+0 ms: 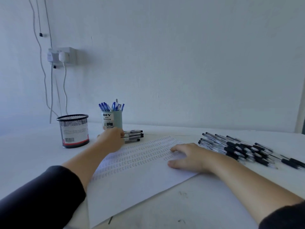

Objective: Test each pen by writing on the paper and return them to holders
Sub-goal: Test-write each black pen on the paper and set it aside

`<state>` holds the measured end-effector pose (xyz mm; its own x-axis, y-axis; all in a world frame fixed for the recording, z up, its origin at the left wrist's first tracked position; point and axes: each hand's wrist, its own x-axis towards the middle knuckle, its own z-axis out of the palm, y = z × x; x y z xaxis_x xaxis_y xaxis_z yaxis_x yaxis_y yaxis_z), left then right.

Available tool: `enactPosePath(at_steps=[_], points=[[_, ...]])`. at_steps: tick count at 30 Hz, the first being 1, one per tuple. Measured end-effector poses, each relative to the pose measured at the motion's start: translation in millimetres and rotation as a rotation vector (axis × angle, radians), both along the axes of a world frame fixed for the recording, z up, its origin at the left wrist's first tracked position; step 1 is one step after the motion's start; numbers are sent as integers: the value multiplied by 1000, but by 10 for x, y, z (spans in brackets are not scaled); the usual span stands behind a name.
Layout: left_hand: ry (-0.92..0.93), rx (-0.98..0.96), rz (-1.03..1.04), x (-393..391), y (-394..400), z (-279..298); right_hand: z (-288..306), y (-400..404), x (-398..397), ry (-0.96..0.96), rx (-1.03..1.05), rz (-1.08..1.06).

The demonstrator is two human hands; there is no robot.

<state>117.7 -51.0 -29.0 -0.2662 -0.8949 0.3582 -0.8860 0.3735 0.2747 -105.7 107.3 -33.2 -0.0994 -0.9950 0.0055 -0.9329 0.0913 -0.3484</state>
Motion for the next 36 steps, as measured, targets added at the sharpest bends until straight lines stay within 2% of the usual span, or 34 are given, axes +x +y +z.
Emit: enactPosePath(at_steps=[4, 9, 13, 15, 20, 28, 36], points=[[-170, -64, 16, -38, 15, -28, -10, -22, -35, -31, 5, 2], [-197, -175, -5, -15, 49, -12, -13, -37, -49, -39, 11, 20], [40, -270, -54, -50, 69, 9, 1, -31, -46, -40, 10, 20], [169, -254, -89, -84, 82, 22, 4, -30, -43, -45, 9, 17], [317, -210, -65, -149, 215, 64, 5, -29, -45, -47, 16, 12], [-71, -304, 81, -242, 589, 166, 23, -13, -36, -50, 9, 21], [-55, -338, 70, -241, 674, 182, 23, -6, -33, -63, 13, 12]])
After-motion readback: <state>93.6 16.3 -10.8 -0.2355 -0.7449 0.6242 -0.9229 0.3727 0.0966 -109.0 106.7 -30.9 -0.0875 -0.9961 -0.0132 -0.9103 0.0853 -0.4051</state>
